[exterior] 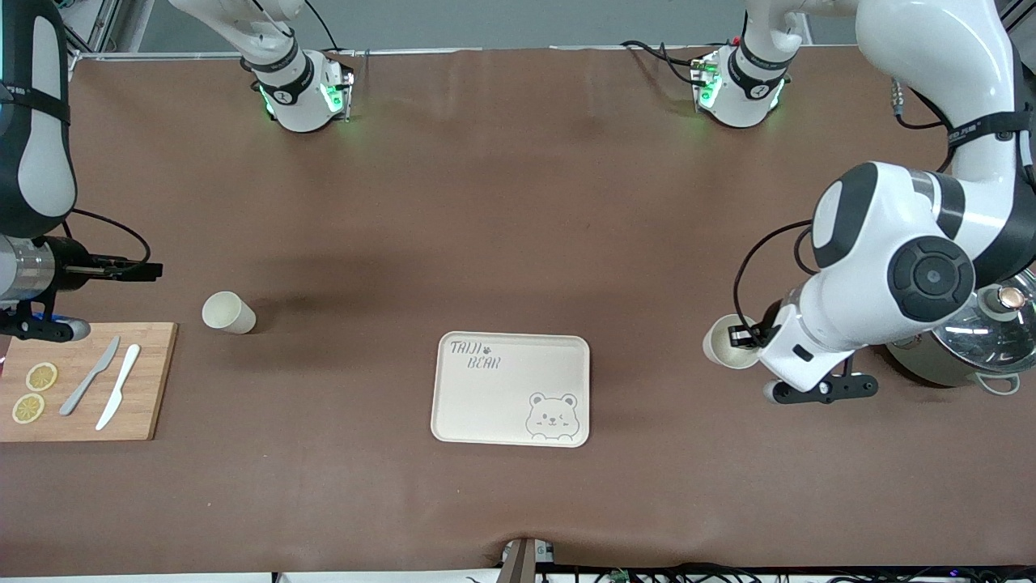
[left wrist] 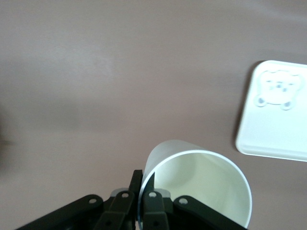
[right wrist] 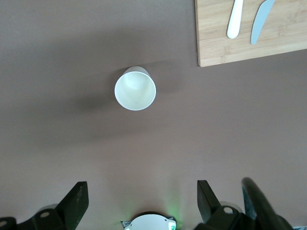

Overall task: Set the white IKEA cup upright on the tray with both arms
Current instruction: 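Lift the white cup with the left gripper and carry it to the tray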

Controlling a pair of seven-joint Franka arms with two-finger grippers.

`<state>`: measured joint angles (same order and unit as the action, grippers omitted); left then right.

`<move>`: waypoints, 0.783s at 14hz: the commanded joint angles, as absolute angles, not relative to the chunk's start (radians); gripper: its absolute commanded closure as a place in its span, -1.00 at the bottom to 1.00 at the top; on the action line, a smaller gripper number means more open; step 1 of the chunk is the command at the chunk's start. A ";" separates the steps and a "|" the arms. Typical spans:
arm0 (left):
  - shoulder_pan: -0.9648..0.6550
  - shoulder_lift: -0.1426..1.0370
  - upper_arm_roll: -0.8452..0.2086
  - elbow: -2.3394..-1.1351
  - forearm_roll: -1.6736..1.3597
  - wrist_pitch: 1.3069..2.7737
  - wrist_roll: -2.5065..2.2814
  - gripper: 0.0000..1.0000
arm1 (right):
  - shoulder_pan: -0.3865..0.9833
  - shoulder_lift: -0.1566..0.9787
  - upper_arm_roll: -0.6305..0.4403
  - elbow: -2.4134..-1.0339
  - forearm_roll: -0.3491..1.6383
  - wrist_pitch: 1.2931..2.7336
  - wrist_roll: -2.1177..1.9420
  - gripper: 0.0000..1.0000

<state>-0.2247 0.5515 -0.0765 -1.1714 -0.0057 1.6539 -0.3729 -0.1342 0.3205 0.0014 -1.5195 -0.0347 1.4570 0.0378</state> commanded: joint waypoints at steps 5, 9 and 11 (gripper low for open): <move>-0.362 0.646 -0.072 -1.011 -0.038 1.647 -0.552 1.00 | -0.221 0.293 0.018 -1.673 -0.011 1.587 0.052 -1.00; -0.426 0.679 -0.072 -1.011 -0.060 1.747 -0.633 1.00 | -0.222 0.296 0.018 -1.709 -0.006 1.670 0.055 -1.00; -0.452 0.704 -0.071 -1.011 -0.061 1.795 -0.659 1.00 | -0.218 0.298 0.018 -1.726 -0.006 1.701 0.089 -1.00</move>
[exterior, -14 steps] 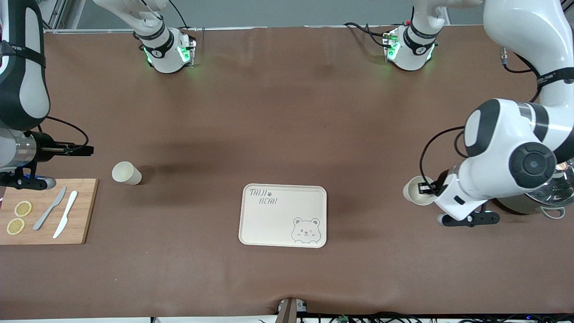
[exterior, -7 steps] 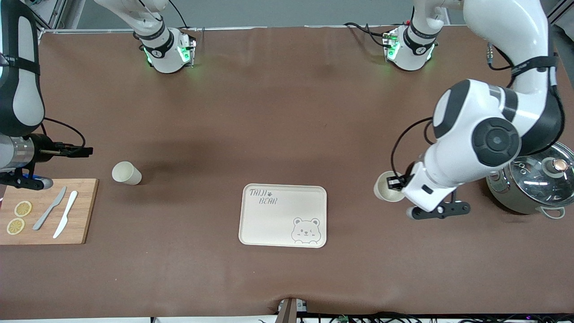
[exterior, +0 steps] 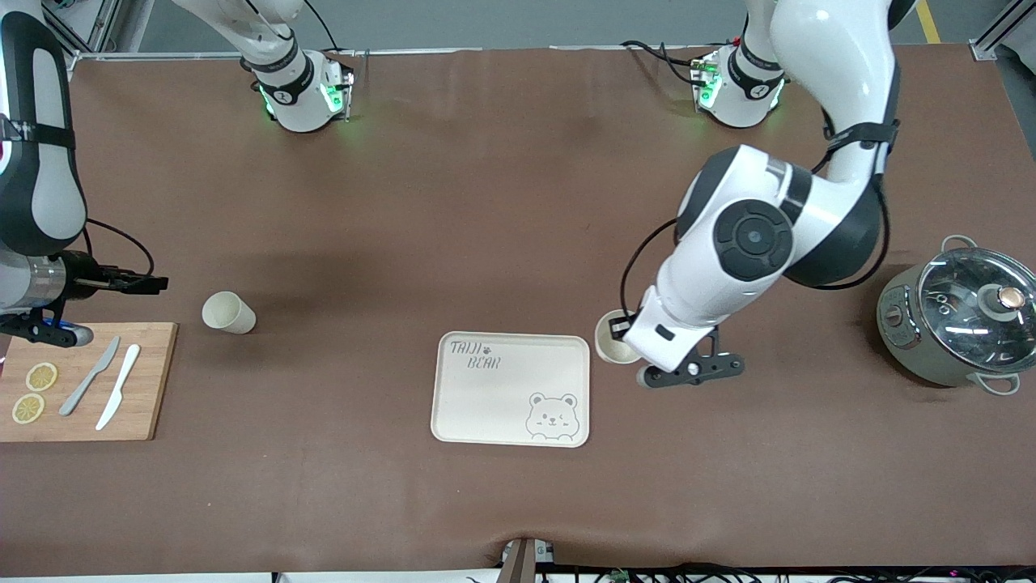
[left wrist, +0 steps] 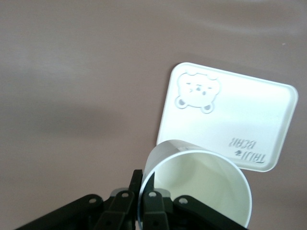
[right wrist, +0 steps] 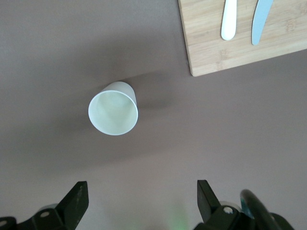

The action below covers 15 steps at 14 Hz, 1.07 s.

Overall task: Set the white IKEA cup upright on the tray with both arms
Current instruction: 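Lift the white cup with the left gripper and carry it to the tray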

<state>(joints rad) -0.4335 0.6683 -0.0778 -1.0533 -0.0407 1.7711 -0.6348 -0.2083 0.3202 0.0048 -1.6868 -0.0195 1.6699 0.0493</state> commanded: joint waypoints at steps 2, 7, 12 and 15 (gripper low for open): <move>-0.474 0.732 -0.068 -1.011 -0.061 1.850 -0.679 1.00 | -0.210 0.298 0.018 -1.743 -0.008 1.732 0.138 -1.00; -0.518 0.802 -0.058 -1.015 -0.060 1.979 -0.719 1.00 | -0.215 0.302 0.018 -1.808 -0.009 1.813 0.138 -1.00; -0.540 0.888 -0.058 -1.023 -0.057 2.089 -0.745 1.00 | -0.215 0.298 0.020 -1.899 -0.008 1.930 0.140 -1.00; -0.549 0.931 -0.058 -1.026 -0.055 2.155 -0.764 1.00 | -0.219 0.301 0.020 -1.919 -0.008 1.977 0.140 -1.00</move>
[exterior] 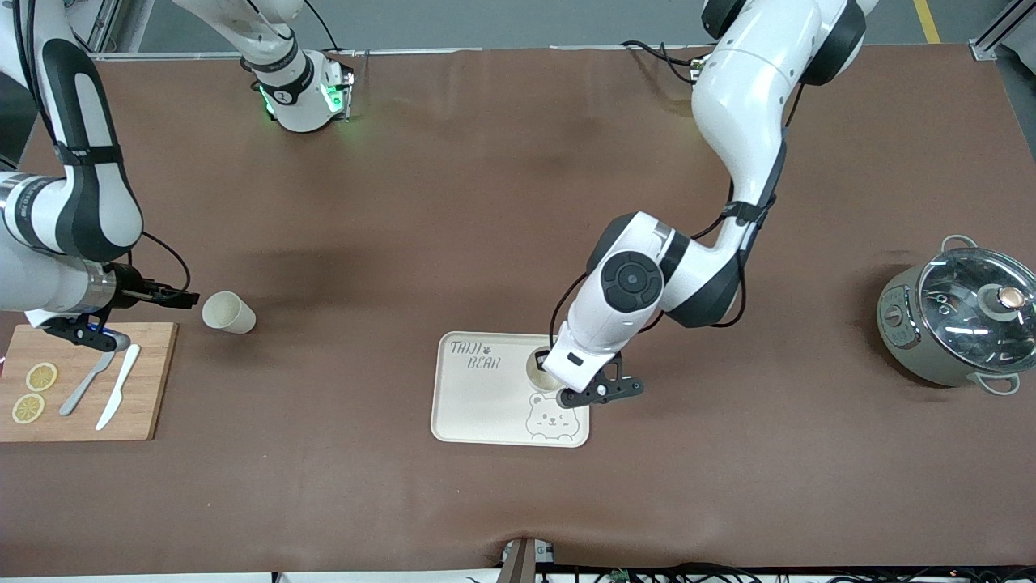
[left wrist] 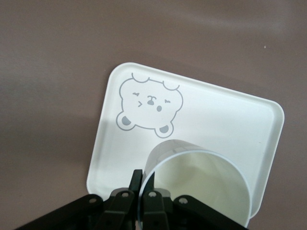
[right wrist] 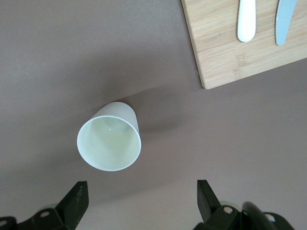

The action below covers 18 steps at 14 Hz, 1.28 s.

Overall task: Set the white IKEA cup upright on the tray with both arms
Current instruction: 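Lower the cup upright onto the tray with the left gripper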

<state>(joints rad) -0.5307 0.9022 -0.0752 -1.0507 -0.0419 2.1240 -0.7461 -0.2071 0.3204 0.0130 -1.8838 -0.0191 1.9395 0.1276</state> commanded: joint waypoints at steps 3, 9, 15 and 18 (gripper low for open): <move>-0.549 0.953 -0.058 -1.034 -0.055 2.192 -0.764 1.00 | -0.221 0.307 0.020 -1.954 -0.008 2.052 0.140 -1.00; -0.551 0.994 -0.057 -1.034 -0.045 2.235 -0.761 1.00 | -0.221 0.310 0.020 -2.011 -0.006 2.126 0.141 -1.00; -0.549 1.009 -0.058 -1.040 0.006 2.237 -0.761 1.00 | -0.219 0.328 0.020 -2.072 -0.006 2.217 0.141 -1.00; -0.551 1.023 -0.058 -1.042 0.025 2.264 -0.762 1.00 | -0.218 0.344 0.021 -2.074 -0.006 2.227 0.143 -1.00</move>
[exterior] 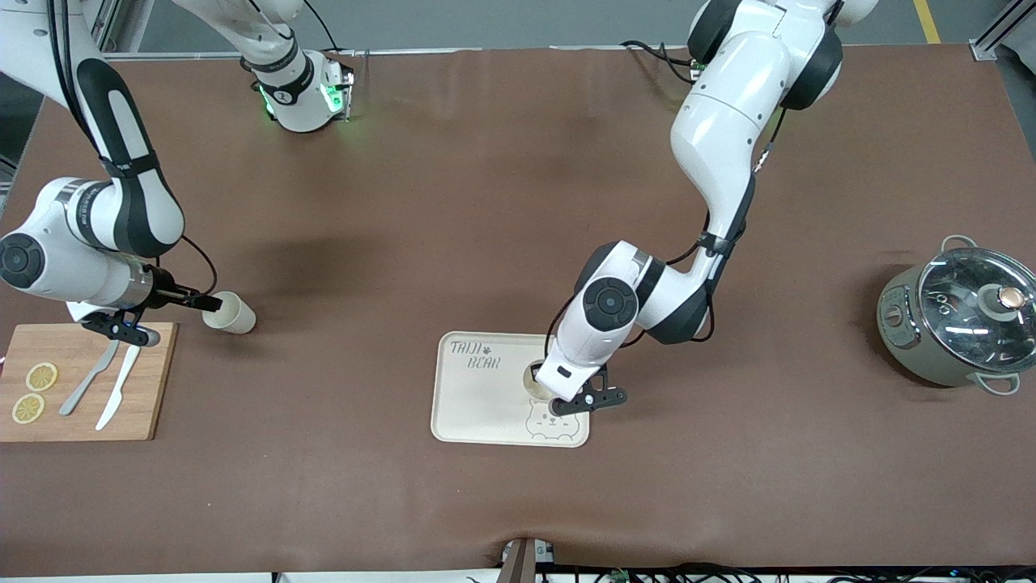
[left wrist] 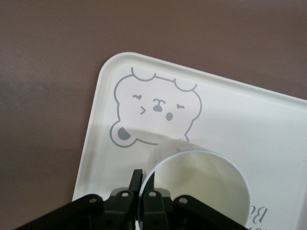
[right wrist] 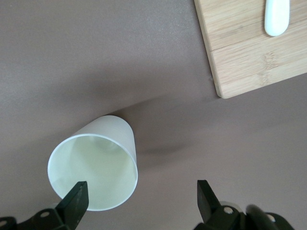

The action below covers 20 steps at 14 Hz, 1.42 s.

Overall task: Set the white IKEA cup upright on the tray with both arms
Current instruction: 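Lower the cup upright onto the tray with the left gripper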

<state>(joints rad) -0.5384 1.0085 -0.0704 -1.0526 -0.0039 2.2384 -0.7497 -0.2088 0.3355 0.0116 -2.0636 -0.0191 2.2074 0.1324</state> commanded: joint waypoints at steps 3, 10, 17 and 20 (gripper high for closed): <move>-0.551 1.025 -0.057 -1.048 0.028 2.267 -0.762 1.00 | -0.219 0.354 0.021 -2.074 -0.006 2.230 0.143 -0.92; -0.549 1.037 -0.058 -1.048 0.040 2.286 -0.762 1.00 | -0.215 0.383 0.021 -2.074 -0.005 2.286 0.143 -0.17; -0.543 1.035 -0.058 -1.048 0.040 2.290 -0.764 -1.00 | -0.210 0.387 0.021 -2.069 -0.002 2.287 0.144 0.48; -0.540 1.029 -0.058 -1.046 0.035 2.290 -0.765 -1.00 | -0.210 0.387 0.023 -2.066 0.000 2.286 0.144 0.82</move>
